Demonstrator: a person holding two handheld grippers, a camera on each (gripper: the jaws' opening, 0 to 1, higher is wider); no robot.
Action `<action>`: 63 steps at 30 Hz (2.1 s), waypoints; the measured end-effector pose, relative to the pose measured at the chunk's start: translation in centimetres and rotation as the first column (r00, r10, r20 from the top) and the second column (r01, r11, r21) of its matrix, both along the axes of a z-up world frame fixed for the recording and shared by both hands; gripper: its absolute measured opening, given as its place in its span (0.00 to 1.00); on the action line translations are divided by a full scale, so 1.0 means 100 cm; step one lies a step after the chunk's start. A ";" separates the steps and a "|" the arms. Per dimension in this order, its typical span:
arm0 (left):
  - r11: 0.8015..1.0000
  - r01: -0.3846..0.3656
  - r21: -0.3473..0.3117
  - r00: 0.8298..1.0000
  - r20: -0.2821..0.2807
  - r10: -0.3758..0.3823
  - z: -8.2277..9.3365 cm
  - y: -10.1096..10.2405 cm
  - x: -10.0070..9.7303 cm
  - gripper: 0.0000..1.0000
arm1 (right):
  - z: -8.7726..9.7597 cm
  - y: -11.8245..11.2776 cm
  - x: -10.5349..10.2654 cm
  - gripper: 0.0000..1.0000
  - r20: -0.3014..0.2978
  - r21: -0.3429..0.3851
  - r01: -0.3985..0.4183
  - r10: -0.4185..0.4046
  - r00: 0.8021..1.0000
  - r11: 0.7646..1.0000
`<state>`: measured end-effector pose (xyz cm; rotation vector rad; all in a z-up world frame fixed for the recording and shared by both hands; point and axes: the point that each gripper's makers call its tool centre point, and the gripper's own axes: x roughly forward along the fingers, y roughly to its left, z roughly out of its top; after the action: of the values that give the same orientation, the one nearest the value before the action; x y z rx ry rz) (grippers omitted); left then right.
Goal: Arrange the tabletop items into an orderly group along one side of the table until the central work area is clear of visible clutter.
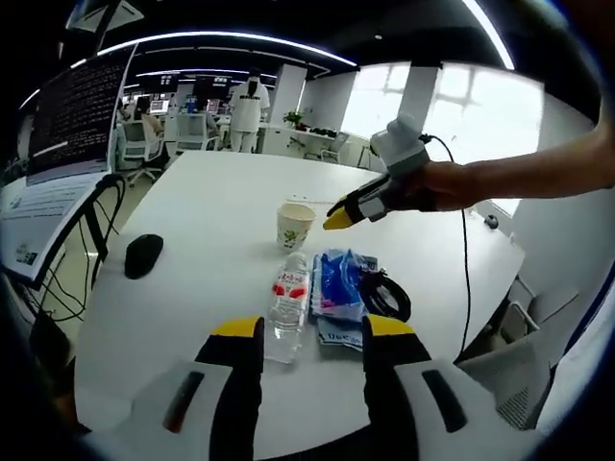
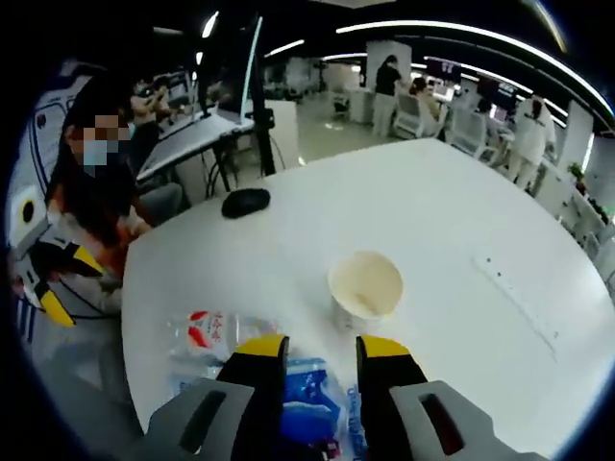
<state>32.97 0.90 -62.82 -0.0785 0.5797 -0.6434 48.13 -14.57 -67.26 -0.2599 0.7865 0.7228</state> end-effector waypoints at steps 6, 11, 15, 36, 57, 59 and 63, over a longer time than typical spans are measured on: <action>1.000 0.017 0.007 1.000 -0.005 -0.017 -0.001 -0.004 -0.005 0.40 | -0.008 -0.021 -0.024 0.26 -0.028 0.029 0.059 -0.058 0.998 0.998; 0.999 0.040 0.014 0.999 -0.011 -0.040 -0.001 -0.009 -0.008 0.40 | -0.015 -0.035 -0.047 0.28 -0.046 0.035 0.080 -0.078 0.996 0.996; 0.999 0.049 0.016 0.999 -0.014 -0.049 -0.001 -0.012 -0.007 0.40 | -0.019 -0.050 -0.067 0.28 -0.057 0.044 0.112 -0.110 0.992 0.993; 0.997 0.063 0.044 0.995 -0.081 -0.060 -0.023 -0.014 -0.010 0.39 | -0.007 -0.118 -0.149 0.45 -0.082 0.225 0.331 -0.321 0.944 0.916; 0.996 0.048 0.074 0.991 -0.127 -0.038 -0.033 -0.010 0.012 0.37 | 0.009 -0.144 -0.193 0.53 -0.072 0.329 0.473 -0.478 0.876 0.817; 0.995 0.052 0.088 0.990 -0.133 -0.040 -0.036 -0.008 0.016 0.37 | 0.012 -0.145 -0.195 0.53 -0.061 0.334 0.478 -0.487 0.871 0.812; 0.994 0.054 0.098 0.989 -0.141 -0.039 -0.037 -0.005 0.022 0.37 | 0.014 -0.148 -0.199 0.54 -0.051 0.337 0.488 -0.502 0.863 0.805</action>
<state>35.18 0.45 -66.55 -0.0144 0.7502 -0.6561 28.22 -29.40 -65.86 0.2457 0.6371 0.3398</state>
